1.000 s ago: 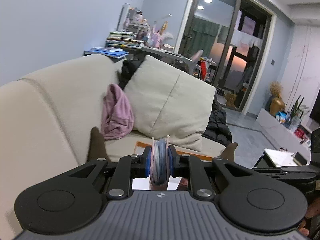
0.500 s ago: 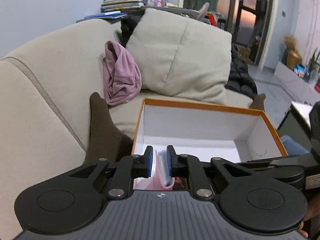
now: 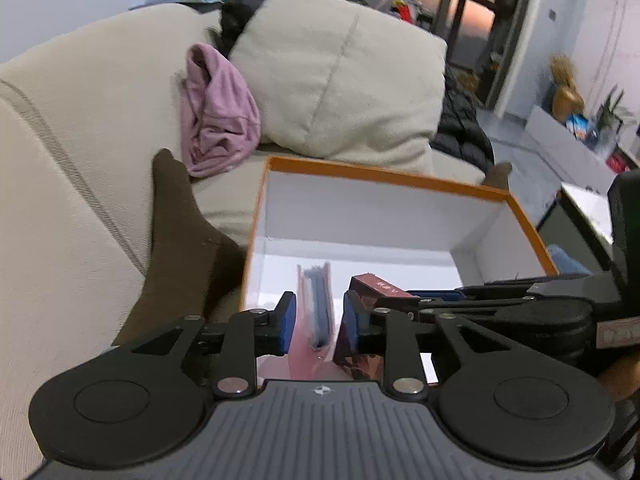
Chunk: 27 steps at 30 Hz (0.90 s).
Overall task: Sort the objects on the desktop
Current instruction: 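Lower the red card box into the box with right gripper while left places wallet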
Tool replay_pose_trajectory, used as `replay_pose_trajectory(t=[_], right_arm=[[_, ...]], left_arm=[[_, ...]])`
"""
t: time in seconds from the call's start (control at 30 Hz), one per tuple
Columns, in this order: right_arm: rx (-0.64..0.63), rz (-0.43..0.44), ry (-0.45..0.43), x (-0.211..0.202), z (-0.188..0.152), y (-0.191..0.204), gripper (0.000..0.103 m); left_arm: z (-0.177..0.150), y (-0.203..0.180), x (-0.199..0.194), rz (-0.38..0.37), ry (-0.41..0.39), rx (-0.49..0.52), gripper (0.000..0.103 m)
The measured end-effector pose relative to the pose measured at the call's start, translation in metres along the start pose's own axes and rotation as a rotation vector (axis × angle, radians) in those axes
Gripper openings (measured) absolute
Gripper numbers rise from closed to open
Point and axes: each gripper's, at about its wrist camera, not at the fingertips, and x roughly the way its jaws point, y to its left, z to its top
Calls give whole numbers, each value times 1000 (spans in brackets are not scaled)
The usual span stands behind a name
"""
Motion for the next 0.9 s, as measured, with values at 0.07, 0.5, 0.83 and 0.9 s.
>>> replay_pose_trajectory(t=[0.07, 0.5, 0.83, 0.9], right_arm=[[-18, 13, 13, -3, -2, -2, 24], [56, 124, 195, 10, 0, -29, 25], [76, 154, 176, 20, 4, 0, 25], [72, 156, 176, 22, 4, 6, 25]], left_arm=[[1, -3, 9, 13, 30, 17, 31], [-3, -5, 34, 38, 96, 54, 20], [-9, -6, 7, 130, 95, 111, 19], [-8, 1, 7, 128, 109, 88, 19]])
